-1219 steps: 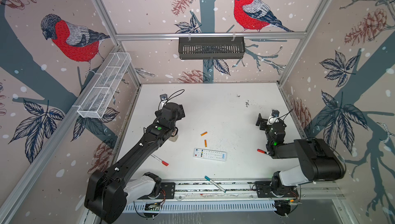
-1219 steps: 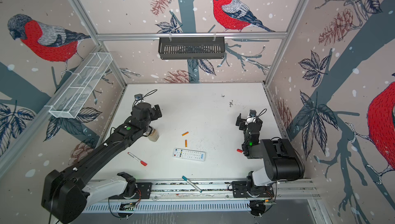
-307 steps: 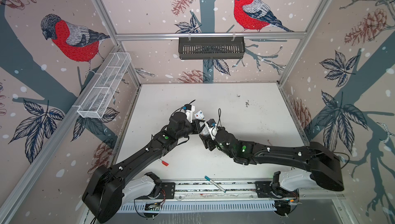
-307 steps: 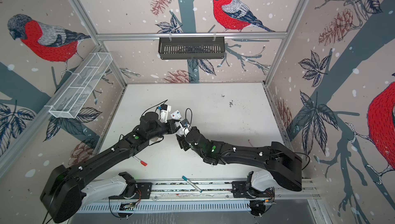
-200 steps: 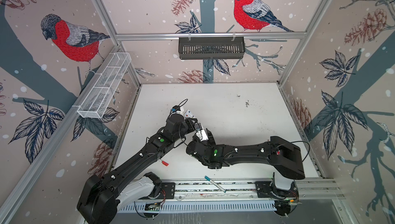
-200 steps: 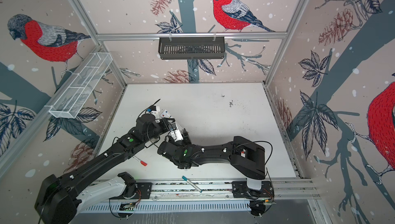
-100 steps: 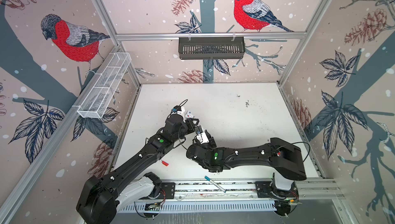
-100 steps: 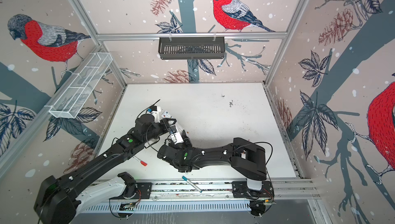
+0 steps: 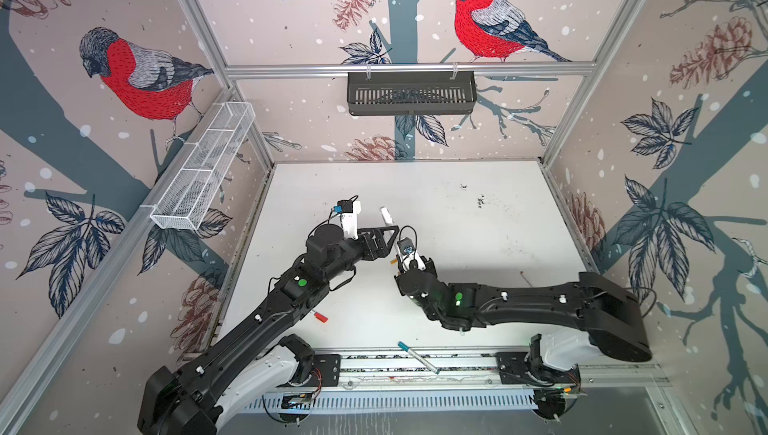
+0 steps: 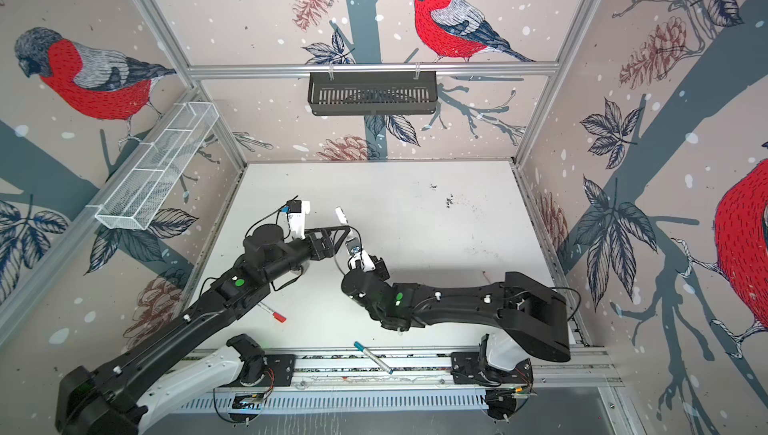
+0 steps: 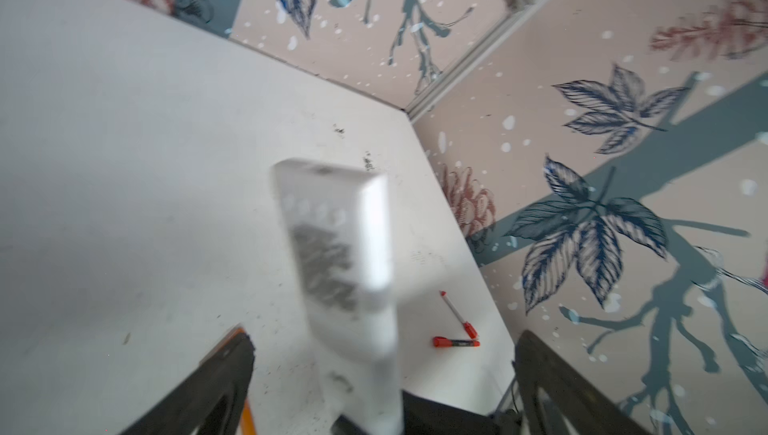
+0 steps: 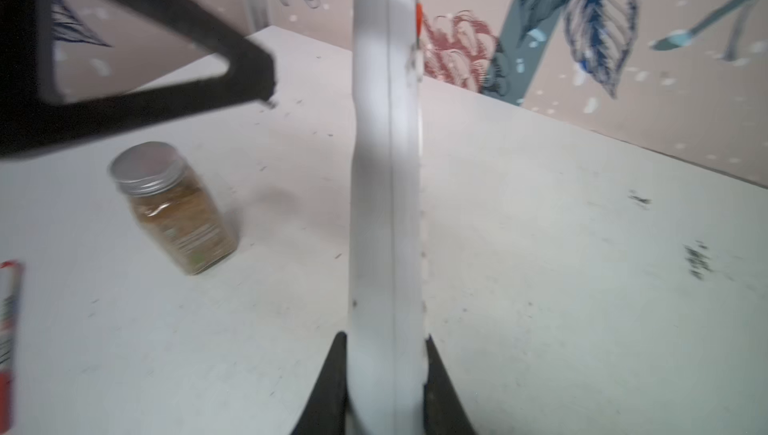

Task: Load the batteries into the remote control

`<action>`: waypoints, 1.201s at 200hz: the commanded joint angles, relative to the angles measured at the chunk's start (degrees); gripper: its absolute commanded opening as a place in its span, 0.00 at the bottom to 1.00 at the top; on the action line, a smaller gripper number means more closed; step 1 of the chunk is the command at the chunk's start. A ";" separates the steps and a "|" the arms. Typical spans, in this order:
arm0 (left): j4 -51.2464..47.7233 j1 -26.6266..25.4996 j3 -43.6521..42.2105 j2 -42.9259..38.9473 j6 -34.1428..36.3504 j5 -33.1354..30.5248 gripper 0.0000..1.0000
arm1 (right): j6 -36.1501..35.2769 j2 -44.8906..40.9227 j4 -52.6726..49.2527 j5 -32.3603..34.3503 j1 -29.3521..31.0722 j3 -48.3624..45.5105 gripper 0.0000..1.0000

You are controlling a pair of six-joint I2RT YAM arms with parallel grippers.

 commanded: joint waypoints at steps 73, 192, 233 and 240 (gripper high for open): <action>12.47 0.21 -0.66 -0.41 6.80 17.38 0.98 | 1.16 -23.54 3.26 -43.42 -13.70 -10.43 0.20; 28.52 0.25 -2.06 3.57 1.28 31.43 0.88 | 11.14 -31.68 7.54 -68.23 -24.62 -16.48 0.21; 27.47 0.21 -1.35 5.02 2.08 32.55 0.86 | 11.81 -31.05 9.68 -73.29 -24.75 -15.98 0.21; 28.05 0.20 -1.51 4.89 1.87 32.63 0.84 | 11.76 -30.85 9.61 -73.89 -24.69 -15.79 0.21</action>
